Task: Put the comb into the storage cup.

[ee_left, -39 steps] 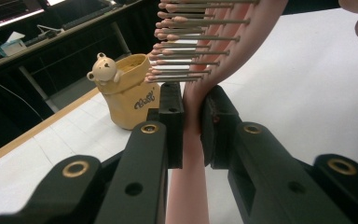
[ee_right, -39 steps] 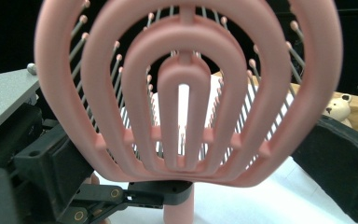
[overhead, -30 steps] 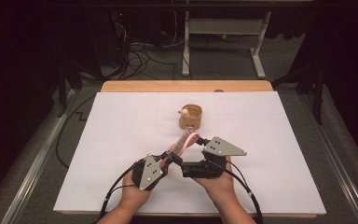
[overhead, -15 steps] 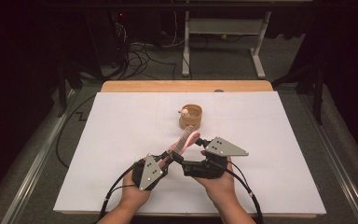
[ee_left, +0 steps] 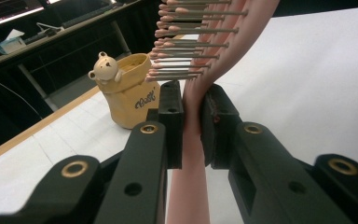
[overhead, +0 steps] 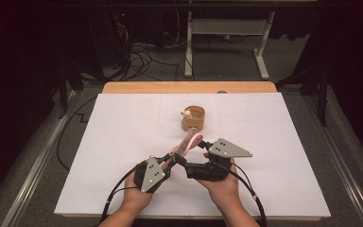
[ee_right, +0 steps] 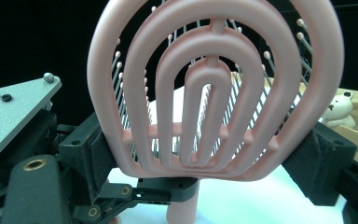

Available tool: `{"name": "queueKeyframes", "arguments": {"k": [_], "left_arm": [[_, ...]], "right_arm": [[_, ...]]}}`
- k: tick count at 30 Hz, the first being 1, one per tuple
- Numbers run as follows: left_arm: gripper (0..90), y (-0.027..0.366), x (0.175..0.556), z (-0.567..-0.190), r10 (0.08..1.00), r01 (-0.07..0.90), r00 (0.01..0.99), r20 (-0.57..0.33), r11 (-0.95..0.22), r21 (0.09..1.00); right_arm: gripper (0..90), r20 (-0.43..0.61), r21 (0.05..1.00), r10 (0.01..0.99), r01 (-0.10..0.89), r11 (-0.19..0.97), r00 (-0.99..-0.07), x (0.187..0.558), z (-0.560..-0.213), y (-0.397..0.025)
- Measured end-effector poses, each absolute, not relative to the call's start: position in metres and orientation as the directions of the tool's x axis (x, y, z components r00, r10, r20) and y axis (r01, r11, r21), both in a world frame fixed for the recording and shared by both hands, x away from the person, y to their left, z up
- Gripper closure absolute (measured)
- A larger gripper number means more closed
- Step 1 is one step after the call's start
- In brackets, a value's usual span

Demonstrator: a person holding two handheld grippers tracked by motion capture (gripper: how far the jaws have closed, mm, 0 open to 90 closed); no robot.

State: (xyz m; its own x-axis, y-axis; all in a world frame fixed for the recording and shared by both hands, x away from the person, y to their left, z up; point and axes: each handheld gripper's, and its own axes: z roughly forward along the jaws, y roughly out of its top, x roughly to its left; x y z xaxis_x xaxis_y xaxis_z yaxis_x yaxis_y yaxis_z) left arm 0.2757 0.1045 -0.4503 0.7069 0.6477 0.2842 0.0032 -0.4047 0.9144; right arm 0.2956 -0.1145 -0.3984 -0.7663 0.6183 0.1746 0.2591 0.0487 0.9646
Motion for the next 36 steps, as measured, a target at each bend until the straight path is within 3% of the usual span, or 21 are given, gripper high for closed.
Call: {"name": "queueKeyframes", "arguments": {"k": [12,36], "left_arm": [[74.4,0.105,0.279,-0.451,0.642,0.030,0.722,0.258,-0.401,0.916],[33.9,0.112,0.290,-0.446,0.641,0.129,0.754,0.143,-0.357,0.925]], "right_arm": [[20.2,0.180,0.962,0.615,0.268,0.054,-0.768,0.296,-0.399,-0.115],[20.3,0.179,0.966,0.627,0.258,0.036,-0.758,0.296,-0.395,-0.121]]}}
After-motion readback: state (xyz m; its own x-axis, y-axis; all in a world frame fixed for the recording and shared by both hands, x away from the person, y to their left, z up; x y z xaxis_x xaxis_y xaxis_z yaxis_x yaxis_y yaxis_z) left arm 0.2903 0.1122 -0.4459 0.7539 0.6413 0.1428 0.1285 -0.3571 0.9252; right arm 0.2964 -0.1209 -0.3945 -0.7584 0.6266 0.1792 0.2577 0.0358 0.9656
